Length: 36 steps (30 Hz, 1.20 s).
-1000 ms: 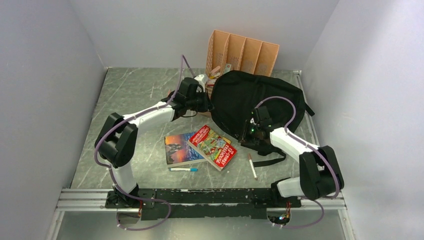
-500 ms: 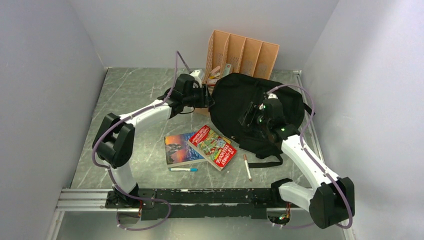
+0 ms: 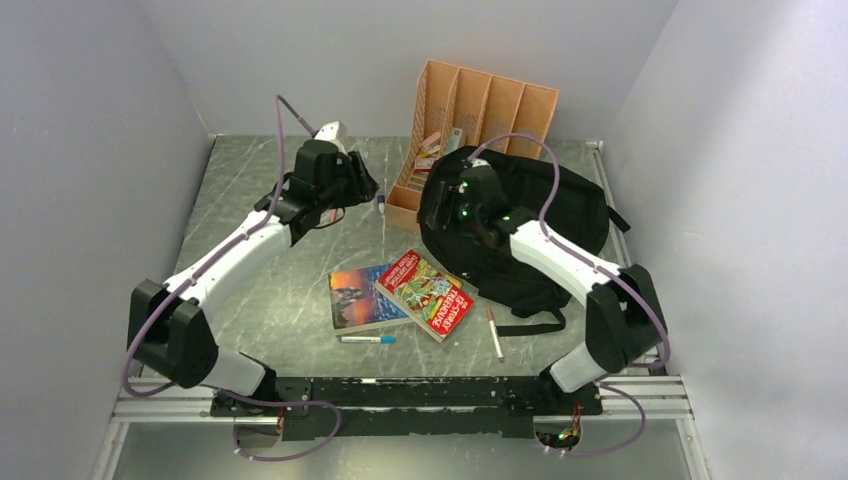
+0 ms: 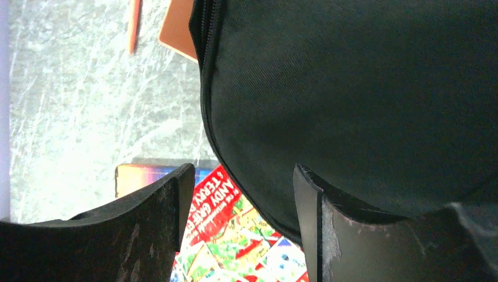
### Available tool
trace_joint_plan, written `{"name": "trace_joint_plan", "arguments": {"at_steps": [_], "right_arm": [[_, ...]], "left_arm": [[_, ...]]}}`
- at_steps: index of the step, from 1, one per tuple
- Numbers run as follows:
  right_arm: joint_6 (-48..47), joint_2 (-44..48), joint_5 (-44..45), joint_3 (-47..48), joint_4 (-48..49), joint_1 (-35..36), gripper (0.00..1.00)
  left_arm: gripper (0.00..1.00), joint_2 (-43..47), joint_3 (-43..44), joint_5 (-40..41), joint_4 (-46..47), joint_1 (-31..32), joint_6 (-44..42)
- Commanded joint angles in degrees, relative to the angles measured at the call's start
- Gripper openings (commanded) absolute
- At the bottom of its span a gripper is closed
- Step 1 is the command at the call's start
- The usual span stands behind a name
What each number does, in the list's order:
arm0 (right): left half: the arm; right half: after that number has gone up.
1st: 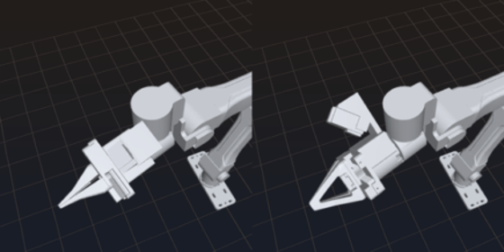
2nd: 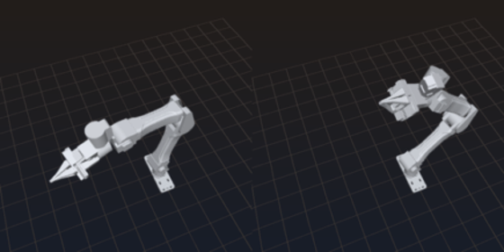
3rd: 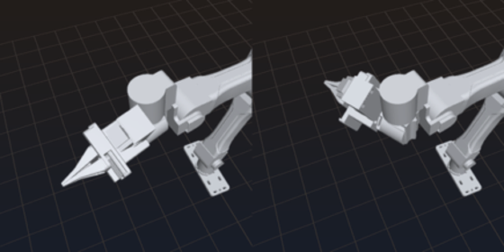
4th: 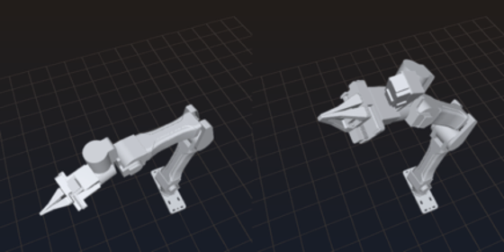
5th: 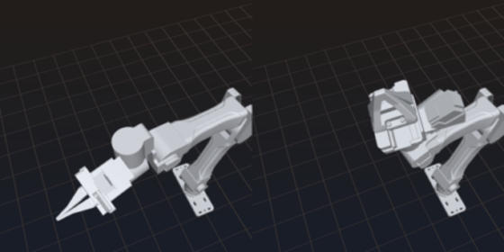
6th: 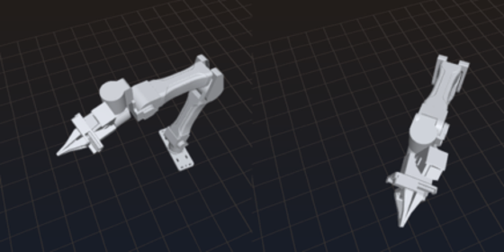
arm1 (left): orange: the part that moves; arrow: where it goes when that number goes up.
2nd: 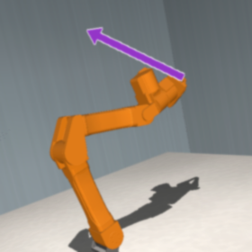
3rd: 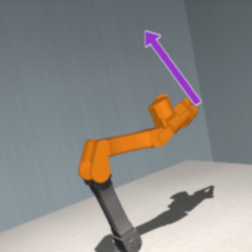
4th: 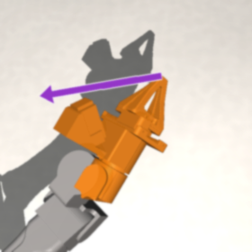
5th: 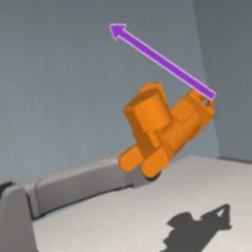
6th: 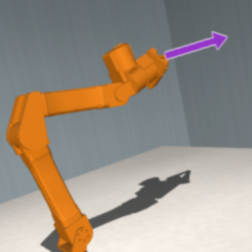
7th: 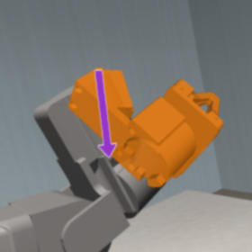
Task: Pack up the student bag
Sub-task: Adjust the student bag at the center of the board.
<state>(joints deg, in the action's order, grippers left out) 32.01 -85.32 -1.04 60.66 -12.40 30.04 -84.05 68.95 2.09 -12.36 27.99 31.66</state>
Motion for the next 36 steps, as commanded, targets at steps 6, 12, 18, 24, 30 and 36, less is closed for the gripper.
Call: {"name": "trace_joint_plan", "arguments": {"at_steps": [6, 12, 18, 24, 30, 36], "right_arm": [[-0.1, -10.8, 6.7, 8.9, 0.8, 6.2, 0.74], [-1.1, -15.6, 16.6, 13.2, -4.3, 8.7, 0.71], [-3.3, -17.8, 25.3, 16.0, -7.2, 11.6, 0.6], [-4.1, -20.5, 29.0, 19.1, -10.4, 12.7, 0.5], [-3.0, -20.3, 29.3, 19.8, -11.3, 12.8, 0.29], [-2.7, -14.2, 26.2, 15.0, -7.4, 12.6, 0.12]], "left_arm": [[0.53, 4.4, -4.0, 7.2, -3.5, -1.1, -4.0], [0.53, 5.5, -4.7, 7.8, -3.4, -2.0, -3.8], [0.53, 5.5, -5.5, 6.2, -2.3, -2.3, -3.6], [0.53, 5.7, -6.0, 5.7, -1.8, -2.7, -3.4], [0.52, 5.7, -6.1, 5.4, -1.6, -2.8, -3.4], [0.53, 5.5, -6.3, 4.6, -1.2, -2.9, -3.3]]}}
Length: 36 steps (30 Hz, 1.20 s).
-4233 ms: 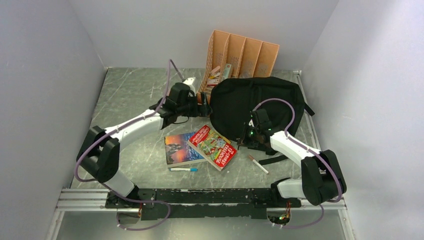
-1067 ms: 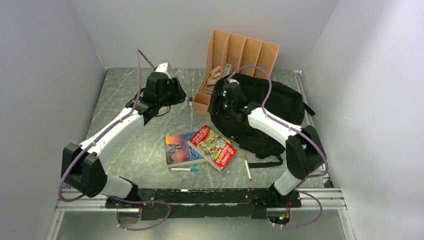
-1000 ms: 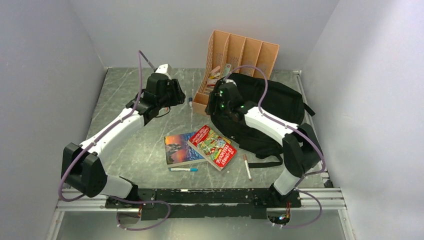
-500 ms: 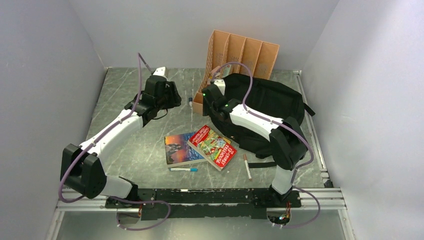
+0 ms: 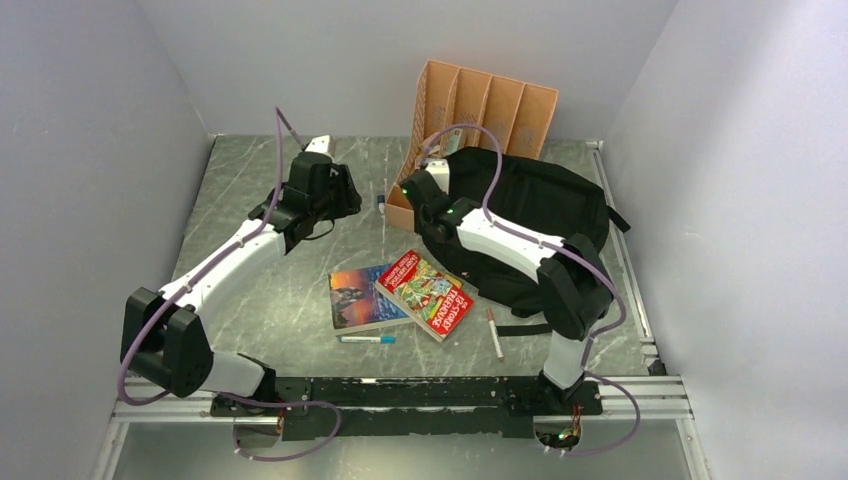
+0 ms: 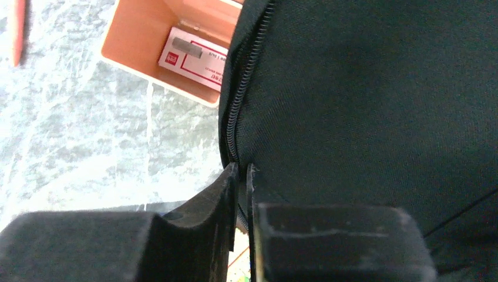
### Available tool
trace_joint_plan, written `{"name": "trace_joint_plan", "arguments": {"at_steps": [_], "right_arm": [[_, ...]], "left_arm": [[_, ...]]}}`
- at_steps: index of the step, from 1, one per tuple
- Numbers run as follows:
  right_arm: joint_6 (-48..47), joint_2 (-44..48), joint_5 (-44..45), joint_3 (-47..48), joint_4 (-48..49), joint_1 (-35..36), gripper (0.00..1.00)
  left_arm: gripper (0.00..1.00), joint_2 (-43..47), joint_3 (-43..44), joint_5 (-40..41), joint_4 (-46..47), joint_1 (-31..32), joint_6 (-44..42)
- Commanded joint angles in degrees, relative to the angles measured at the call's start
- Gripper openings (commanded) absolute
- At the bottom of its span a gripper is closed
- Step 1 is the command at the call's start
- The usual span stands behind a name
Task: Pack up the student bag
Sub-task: Adjust the student bag at the center of the board.
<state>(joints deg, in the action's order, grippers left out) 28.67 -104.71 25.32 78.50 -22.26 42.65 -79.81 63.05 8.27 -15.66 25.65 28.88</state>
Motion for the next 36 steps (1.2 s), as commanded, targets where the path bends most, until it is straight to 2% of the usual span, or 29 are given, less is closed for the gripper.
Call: {"name": "trace_joint_plan", "arguments": {"at_steps": [1, 3, 7, 11, 16, 19, 24, 29, 36], "right_arm": [[0.6, 6.3, -1.1, -4.1, 4.0, 0.0, 0.08], [1.0, 8.6, -2.8, -6.5, 5.5, -0.5, 0.0], [3.0, 12.6, -6.9, -12.0, 7.4, -3.6, 0.0], [4.4, 17.5, -15.0, -16.7, 9.8, -9.2, 0.0], [6.4, 24.0, -24.4, -23.6, 13.6, -15.8, 0.0], [7.4, 27.6, -27.3, -27.1, 14.8, -18.2, 0.0], [8.6, 33.6, -26.2, -30.0, 12.2, -20.2, 0.0], [9.3, 41.1, -21.9, -32.1, 8.4, -21.7, 0.0], [8.1, 46.6, -17.7, -32.3, 2.2, -22.9, 0.0]], "left_arm": [[0.52, 1.2, -0.5, -1.9, 2.3, -0.7, -0.5], [0.52, 1.1, -0.7, -2.5, 2.7, -0.8, -0.3], [0.51, 0.7, -0.9, -3.8, 3.3, -1.0, -0.3], [0.53, 0.3, -1.2, -6.7, 5.1, -1.1, -0.6], [0.79, -0.9, -1.4, -16.1, 10.8, -1.1, -1.2], [0.86, -3.1, -1.8, -20.5, 15.1, -0.4, -0.1], [0.85, -10.2, 1.5, -20.8, 19.2, 3.6, -1.3], [0.84, -18.6, 8.9, -16.1, 17.9, 8.9, -5.7], [0.82, -27.4, 17.9, -15.5, 18.8, 10.4, -7.0]]}}
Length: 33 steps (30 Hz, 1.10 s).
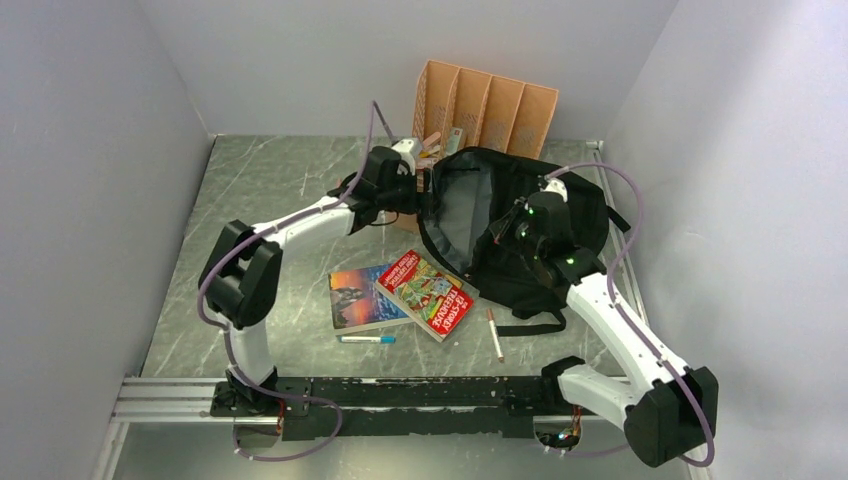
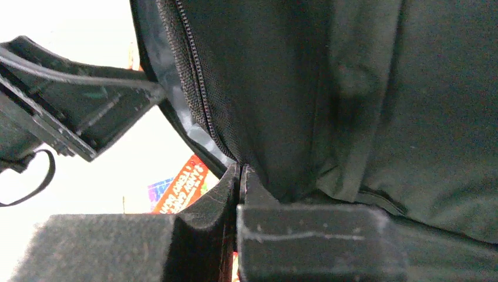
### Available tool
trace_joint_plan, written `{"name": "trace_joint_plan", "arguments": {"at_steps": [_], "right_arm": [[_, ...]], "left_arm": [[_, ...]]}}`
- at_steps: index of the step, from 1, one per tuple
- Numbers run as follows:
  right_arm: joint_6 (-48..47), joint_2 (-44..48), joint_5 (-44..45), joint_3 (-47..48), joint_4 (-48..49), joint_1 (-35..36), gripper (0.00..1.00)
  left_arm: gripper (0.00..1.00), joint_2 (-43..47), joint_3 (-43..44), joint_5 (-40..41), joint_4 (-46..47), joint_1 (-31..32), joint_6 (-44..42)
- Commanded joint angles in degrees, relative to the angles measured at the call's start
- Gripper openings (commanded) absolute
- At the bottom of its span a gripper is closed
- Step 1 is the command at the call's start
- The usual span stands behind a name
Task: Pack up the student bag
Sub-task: Adjust the student bag at the center of the board.
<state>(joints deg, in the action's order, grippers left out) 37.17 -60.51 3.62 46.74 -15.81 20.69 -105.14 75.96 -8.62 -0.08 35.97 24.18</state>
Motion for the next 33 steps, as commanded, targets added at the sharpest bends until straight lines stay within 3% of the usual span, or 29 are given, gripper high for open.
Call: {"name": "trace_joint_plan", "arguments": {"at_steps": [1, 6, 11, 16, 21, 24, 27, 30, 33], "right_arm": [[-0.2, 3.0, 5.0, -0.8, -5.1, -1.0, 0.0], [0.5, 4.7, 9.6, -0.9, -9.7, -2.0, 0.0], [3.2, 6.7, 13.8, -2.2, -14.1, -2.5, 0.0], [9.9, 10.1, 17.6, -5.2, -19.0, -2.7, 0.0], [18.5, 16.1, 18.3, -10.0, -21.4, -2.7, 0.0], [22.5, 19.7, 18.9, -12.2, -23.0, -2.7, 0.0], [25.1, 21.9, 20.5, -13.1, -25.5, -2.7, 0.0], [25.3, 23.1, 22.6, -12.7, -27.4, -2.7, 0.11], [23.6, 23.8, 24.0, -10.9, -28.4, -2.7, 0.29]], "left_arm": [[0.82, -3.4, 6.7, 1.9, 2.5, 0.3, -2.8], [0.71, -9.7, 13.8, 5.9, -4.0, 0.9, -4.4], [0.57, -11.6, 14.8, 6.9, -4.8, 0.9, -5.2], [0.29, -12.6, 15.9, 6.8, -5.8, 0.9, -5.7], [0.17, -13.0, 17.4, 4.7, -5.8, 0.9, -6.8], [0.06, -13.0, 18.6, 3.7, -6.4, 0.9, -7.1], [0.05, -11.8, 18.7, 3.0, -6.4, 0.9, -7.0], [0.05, -10.3, 18.3, 2.4, -6.1, 0.9, -6.9], [0.05, -9.1, 17.7, 1.0, -5.7, 1.0, -6.7]]}}
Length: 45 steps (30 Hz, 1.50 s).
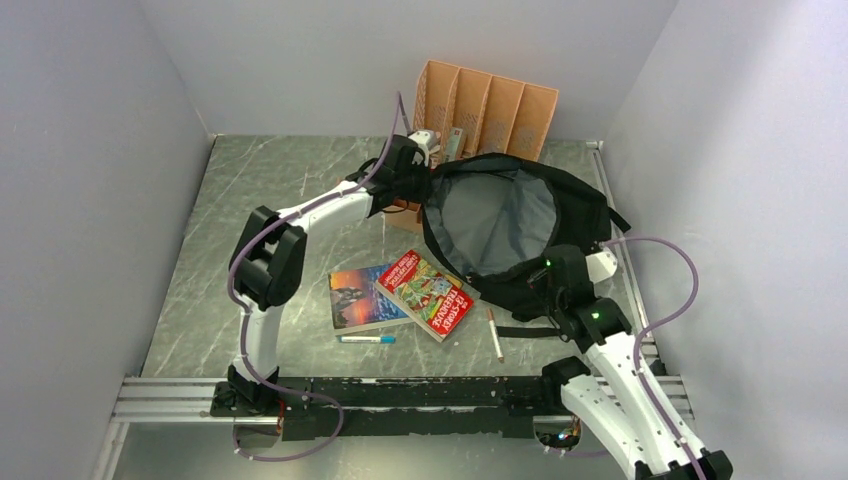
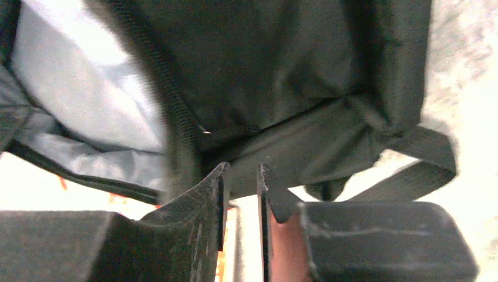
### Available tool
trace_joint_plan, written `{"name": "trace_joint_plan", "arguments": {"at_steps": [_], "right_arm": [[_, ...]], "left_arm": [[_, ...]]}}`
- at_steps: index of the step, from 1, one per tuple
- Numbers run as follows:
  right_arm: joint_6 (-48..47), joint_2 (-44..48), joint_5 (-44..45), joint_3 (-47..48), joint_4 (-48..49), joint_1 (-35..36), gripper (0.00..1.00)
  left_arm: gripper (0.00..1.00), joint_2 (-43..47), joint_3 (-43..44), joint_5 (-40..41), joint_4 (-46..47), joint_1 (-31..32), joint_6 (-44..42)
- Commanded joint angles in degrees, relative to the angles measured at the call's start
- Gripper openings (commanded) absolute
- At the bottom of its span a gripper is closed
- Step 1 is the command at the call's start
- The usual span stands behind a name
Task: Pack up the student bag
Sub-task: Adjust the student bag at the center of the board, then pick up the student bag at the center of the board.
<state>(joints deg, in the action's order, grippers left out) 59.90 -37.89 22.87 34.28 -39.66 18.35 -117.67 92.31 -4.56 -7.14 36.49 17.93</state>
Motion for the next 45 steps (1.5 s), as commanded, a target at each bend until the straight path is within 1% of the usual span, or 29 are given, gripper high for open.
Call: {"name": "trace_joint_plan", "arguments": {"at_steps": [1, 2, 3, 6, 9, 13, 16, 18, 20, 21, 23, 27, 31, 36, 39, 45], "right_arm": [[0.2, 1.3, 5.2, 2.3, -4.9, -0.4, 0.37], [-0.5, 1.6, 5.7, 3.2, -5.2, -0.4, 0.43], [-1.2, 1.7, 6.1, 4.1, -5.5, -0.4, 0.47], [-4.2, 1.8, 7.4, 8.1, -6.2, -0.3, 0.54], [-9.1, 0.8, 8.0, 13.9, -6.4, -0.4, 0.55], [-15.5, -0.8, 5.2, 21.8, -4.4, -0.4, 0.51], [-20.4, -3.9, -4.2, 25.2, 1.5, -0.4, 0.47], [-21.6, -8.4, -13.3, 26.6, 5.0, -0.4, 0.46], [-21.7, -14.0, -17.1, 27.3, 5.8, -0.4, 0.47], [-21.7, -16.7, -17.3, 27.5, 5.4, -0.3, 0.49], [-21.5, -21.1, -14.6, 26.1, 5.1, -0.4, 0.54], [-23.4, -26.2, -7.2, 23.2, 7.1, -0.4, 0.65], [-26.0, -33.8, -2.6, 25.7, 5.7, -0.4, 0.71], [-28.1, -39.3, 3.2, 28.0, 4.6, -0.4, 0.84], [-28.8, -42.1, 4.4, 29.2, 3.7, -0.4, 0.87], [-29.6, -45.7, 8.5, 30.0, 3.6, -0.4, 0.86]], "left_arm": [[0.05, 3.8, 1.0, -3.7, 1.7, 0.5, -0.3], [0.05, 4.2, 0.8, -4.3, 2.0, 0.7, -0.2], [0.05, 4.5, 0.6, -4.8, 2.3, 0.9, -0.1], [0.05, 4.9, 0.6, -5.7, 2.5, 2.1, -0.1], [0.05, 5.0, 1.0, -6.2, 2.3, 3.6, 0.0], [0.05, 5.5, 0.7, -6.5, 2.6, 4.8, 0.3], [0.05, 6.1, 0.3, -6.7, 2.8, 4.9, 0.5], [0.05, 6.4, 0.0, -6.5, 3.1, 4.9, 0.6], [0.05, 6.5, 0.0, -6.5, 3.0, 5.0, 0.8], [0.05, 6.5, 0.1, -6.6, 2.9, 5.0, 0.8], [0.05, 6.8, 0.1, -6.9, 3.1, 5.1, 1.0], [0.05, 7.3, 0.1, -7.3, 3.4, 5.4, 1.3], [0.05, 7.7, 0.4, -7.8, 3.3, 5.6, 1.4], [0.05, 9.0, -0.3, -8.1, 3.9, 6.3, 1.8], [0.05, 9.8, -0.6, -8.3, 4.2, 6.8, 2.0], [0.05, 11.0, -0.8, -8.5, 4.5, 7.9, 2.2]]}}
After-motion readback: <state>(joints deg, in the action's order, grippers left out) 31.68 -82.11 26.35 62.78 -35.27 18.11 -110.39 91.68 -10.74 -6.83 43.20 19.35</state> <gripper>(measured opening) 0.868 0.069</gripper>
